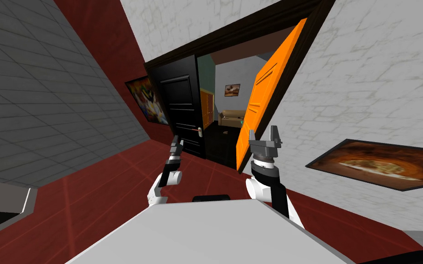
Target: Push the door open
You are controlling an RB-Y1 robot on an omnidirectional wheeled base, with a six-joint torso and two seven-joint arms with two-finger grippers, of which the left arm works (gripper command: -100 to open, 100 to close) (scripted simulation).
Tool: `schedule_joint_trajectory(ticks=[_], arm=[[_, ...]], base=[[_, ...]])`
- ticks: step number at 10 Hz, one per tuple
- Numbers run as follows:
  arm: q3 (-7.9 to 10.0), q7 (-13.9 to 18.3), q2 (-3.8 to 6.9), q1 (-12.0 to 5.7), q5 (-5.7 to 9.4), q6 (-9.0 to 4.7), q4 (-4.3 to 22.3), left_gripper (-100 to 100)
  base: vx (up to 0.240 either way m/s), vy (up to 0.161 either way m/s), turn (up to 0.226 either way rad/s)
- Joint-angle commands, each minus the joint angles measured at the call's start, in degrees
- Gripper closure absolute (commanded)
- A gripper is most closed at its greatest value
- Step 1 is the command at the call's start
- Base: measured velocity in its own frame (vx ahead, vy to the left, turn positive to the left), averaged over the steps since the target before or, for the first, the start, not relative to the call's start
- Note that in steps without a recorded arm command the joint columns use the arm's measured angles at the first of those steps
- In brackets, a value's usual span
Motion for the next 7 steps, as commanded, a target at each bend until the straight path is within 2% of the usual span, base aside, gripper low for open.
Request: schedule_joint_trajectory(ticks=[1, 2, 3, 4, 5, 7], arm=[[-0.16, 0.3, -0.01, -1.42, -0.39, -0.26, 2.9, -100], [-0.20, 0.6, 0.09, -2.72, -0.67, -0.37, 5.1, -100], [-0.20, 0.6, 0.09, -2.72, -0.67, -0.37, 5.4, -100], [-0.23, 1.0, 0.19, -4.04, -0.95, -0.47, 7.5, -100], [-0.23, 1.0, 0.19, -4.04, -0.95, -0.47, 7.7, -100], [-0.30, 1.7, 0.38, -6.67, -1.51, -0.69, 11.4, -100]], base=[[0.064, 0.045, -0.023], [0.077, 0.061, -0.045], [0.058, 0.054, -0.021], [0.061, 0.065, -0.024], [0.039, 0.048, -0.019], [0.051, 0.067, -0.037]])
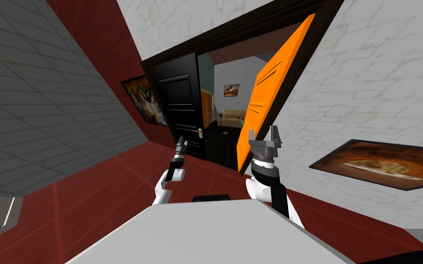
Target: Push the door open
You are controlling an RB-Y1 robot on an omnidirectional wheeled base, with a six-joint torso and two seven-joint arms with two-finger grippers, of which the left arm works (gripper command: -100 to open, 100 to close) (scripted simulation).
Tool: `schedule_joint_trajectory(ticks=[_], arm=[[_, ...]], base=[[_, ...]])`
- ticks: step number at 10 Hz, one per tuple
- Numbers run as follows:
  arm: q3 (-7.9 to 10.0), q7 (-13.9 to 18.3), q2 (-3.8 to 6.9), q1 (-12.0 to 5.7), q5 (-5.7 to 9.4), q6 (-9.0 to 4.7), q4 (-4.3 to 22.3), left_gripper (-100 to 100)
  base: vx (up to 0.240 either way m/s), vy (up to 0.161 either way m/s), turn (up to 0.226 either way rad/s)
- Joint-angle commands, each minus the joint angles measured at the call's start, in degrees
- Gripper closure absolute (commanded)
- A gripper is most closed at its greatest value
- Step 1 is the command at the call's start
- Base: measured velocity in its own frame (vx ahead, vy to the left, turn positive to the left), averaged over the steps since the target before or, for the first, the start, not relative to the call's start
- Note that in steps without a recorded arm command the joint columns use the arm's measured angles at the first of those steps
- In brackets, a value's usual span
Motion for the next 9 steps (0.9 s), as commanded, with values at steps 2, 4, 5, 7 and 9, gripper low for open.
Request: schedule_joint_trajectory(ticks=[2, 4, 5, 7, 9], arm=[[0.00, 0.5, 0.01, -2.53, -0.48, -0.32, 4.5, -100], [-0.04, 0.9, 0.07, -3.89, -0.77, -0.43, 7.2, -100], [-0.07, 1.3, 0.12, -5.24, -1.06, -0.54, 8.7, -100], [-0.11, 1.6, 0.18, -6.60, -1.34, -0.65, 11.9, -100], [-0.14, 2.0, 0.19, -7.96, -1.63, -0.76, 14.0, -100]], base=[[0.062, 0.062, -0.024], [0.047, 0.047, -0.022], [0.072, 0.075, -0.055], [0.046, 0.067, -0.023], [0.049, 0.049, -0.024]])
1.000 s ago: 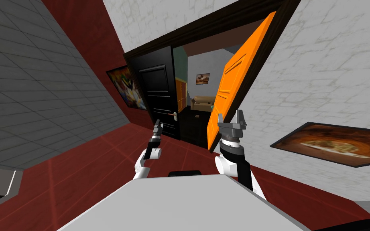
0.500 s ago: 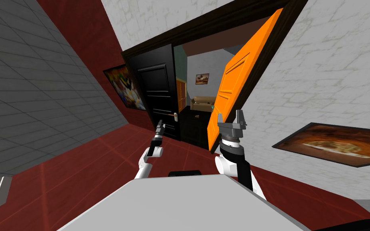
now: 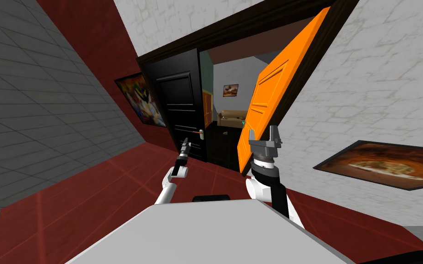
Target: Push the door open
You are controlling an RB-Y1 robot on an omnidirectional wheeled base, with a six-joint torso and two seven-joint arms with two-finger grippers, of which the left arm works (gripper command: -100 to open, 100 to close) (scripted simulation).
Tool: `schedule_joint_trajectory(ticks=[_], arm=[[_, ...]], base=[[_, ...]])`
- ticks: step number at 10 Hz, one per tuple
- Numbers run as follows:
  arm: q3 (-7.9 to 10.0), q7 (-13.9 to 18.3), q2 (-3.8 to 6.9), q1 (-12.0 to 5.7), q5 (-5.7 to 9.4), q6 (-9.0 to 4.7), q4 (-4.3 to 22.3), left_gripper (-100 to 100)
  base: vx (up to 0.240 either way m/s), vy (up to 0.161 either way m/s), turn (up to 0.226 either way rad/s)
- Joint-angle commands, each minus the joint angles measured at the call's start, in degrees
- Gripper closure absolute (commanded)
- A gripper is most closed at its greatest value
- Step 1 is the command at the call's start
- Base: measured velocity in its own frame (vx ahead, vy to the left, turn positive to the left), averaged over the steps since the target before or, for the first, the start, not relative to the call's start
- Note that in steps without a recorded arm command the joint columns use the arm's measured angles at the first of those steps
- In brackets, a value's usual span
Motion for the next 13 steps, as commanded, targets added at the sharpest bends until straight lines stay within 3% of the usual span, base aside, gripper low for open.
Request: schedule_joint_trajectory(ticks=[1, 2, 3, 4, 7, 8, 9, 10, 13], arm=[[-0.02, 0.6, 0.07, -2.14, -0.41, -0.06, 2.9, -100], [-0.02, 0.6, 0.07, -2.14, -0.41, -0.06, 3.9, -100], [-0.06, 1.0, 0.08, -3.50, -0.70, -0.17, 6.2, -100], [-0.06, 1.0, 0.08, -3.50, -0.70, -0.17, 6.4, -100], [-0.13, 1.7, 0.06, -6.17, -1.27, -0.38, 11.0, -100], [-0.13, 1.7, 0.06, -6.17, -1.27, -0.38, 11.1, -100], [-0.16, 2.1, 0.03, -7.49, -1.55, -0.49, 13.4, -100], [-0.16, 2.1, 0.03, -7.49, -1.55, -0.49, 13.5, -100], [-0.26, 3.1, -0.10, -11.35, -2.37, -0.80, 19.9, -100]], base=[[0.072, 0.081, -0.043], [0.059, 0.070, -0.026], [0.049, 0.062, -0.024], [0.037, 0.049, -0.019], [0.043, 0.056, -0.026], [0.039, 0.050, -0.018], [0.043, 0.057, -0.033], [0.037, 0.043, -0.016], [0.066, 0.082, -0.040]])
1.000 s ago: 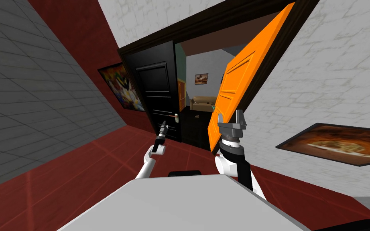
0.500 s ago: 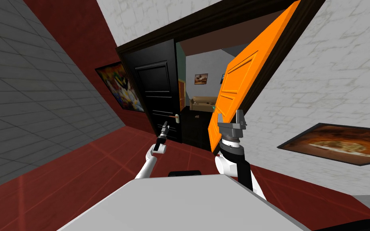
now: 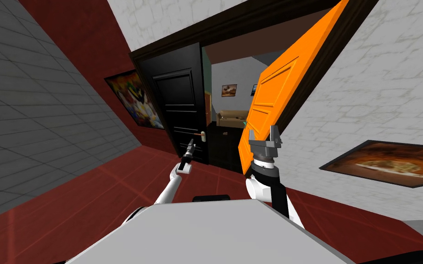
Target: Push the door open
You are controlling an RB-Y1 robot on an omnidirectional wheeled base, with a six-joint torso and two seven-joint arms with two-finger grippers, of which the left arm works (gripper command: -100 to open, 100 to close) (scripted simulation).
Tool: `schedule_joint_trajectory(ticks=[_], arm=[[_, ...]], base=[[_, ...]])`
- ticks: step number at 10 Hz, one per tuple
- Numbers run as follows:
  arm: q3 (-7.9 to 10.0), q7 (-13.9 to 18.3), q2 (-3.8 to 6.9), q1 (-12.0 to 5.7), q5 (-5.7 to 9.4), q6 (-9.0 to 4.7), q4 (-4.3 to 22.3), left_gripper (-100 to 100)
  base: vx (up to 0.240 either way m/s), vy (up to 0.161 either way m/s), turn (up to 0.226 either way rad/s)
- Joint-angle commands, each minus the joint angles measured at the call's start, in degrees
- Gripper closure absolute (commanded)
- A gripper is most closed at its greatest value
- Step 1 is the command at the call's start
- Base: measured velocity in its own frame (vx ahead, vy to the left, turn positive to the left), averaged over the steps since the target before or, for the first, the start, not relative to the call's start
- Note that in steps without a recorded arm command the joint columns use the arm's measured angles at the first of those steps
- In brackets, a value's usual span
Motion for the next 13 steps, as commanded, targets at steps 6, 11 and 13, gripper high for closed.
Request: schedule_joint_trajectory(ticks=[6, 11, 13], arm=[[-0.26, 2.0, -0.30, -6.37, -1.43, -0.39, 12.0, -100], [-0.36, 3.1, -0.73, -10.49, -2.30, -0.72, 19.4, -100], [-0.41, 3.6, -0.96, -12.32, -2.69, -0.87, 22.7, -100]], base=[[0.071, 0.085, -0.035], [0.058, 0.066, -0.029], [0.079, 0.089, -0.035]])
